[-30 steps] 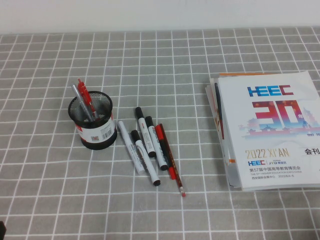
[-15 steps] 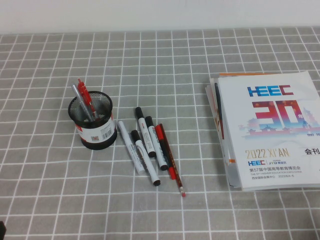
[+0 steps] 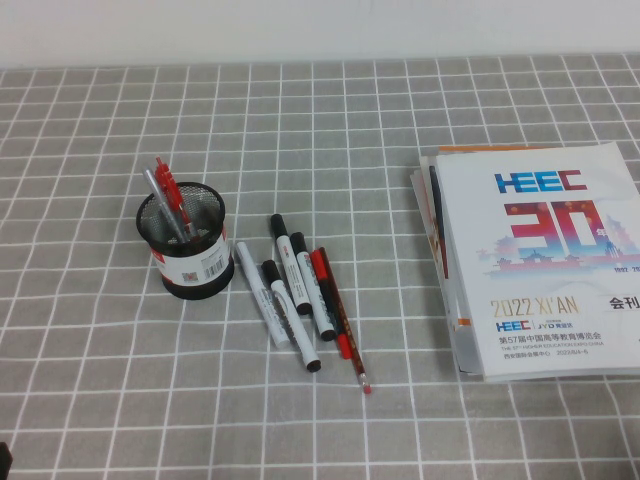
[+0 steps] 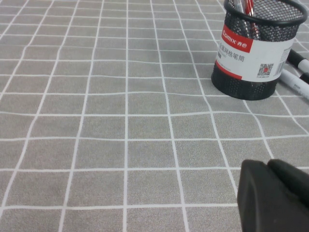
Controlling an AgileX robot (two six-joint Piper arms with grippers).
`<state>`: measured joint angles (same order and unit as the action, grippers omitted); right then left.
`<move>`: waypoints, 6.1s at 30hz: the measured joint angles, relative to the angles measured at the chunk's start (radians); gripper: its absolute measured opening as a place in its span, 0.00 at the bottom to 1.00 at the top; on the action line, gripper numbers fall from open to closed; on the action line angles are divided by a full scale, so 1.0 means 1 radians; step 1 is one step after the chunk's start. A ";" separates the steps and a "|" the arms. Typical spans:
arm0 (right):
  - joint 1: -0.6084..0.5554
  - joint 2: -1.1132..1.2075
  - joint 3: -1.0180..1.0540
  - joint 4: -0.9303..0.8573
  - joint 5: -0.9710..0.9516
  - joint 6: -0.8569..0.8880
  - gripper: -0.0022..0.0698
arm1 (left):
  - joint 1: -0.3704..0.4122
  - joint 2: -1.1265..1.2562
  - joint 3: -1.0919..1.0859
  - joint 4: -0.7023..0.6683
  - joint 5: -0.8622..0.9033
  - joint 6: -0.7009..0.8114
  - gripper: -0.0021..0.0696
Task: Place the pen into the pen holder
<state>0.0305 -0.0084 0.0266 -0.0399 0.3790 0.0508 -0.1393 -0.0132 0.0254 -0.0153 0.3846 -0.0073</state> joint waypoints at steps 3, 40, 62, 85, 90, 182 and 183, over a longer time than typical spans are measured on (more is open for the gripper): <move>0.000 0.000 0.000 0.000 0.000 0.000 0.01 | 0.000 0.000 0.000 0.000 0.000 0.000 0.02; 0.000 0.294 -0.343 0.960 0.187 -0.250 0.01 | 0.000 0.000 0.000 0.000 0.000 0.000 0.02; 0.370 1.349 -1.213 0.338 0.681 -0.021 0.01 | 0.000 0.000 0.000 0.000 0.000 0.000 0.02; 0.655 2.109 -1.843 0.049 0.835 0.124 0.31 | 0.000 0.000 0.000 0.000 0.000 0.000 0.02; 0.657 2.176 -1.948 0.017 0.837 0.130 0.41 | 0.000 0.000 0.000 0.000 0.000 0.000 0.02; 0.760 2.077 -1.654 -0.237 -0.608 0.288 0.22 | 0.000 0.000 0.000 0.000 0.000 0.000 0.02; 0.760 2.042 -1.630 -0.249 -0.586 0.301 0.16 | 0.000 0.000 0.000 0.000 0.000 0.000 0.02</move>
<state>0.7900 2.0334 -1.6033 -0.2893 -0.2066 0.3522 -0.1393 -0.0132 0.0254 -0.0153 0.3846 -0.0073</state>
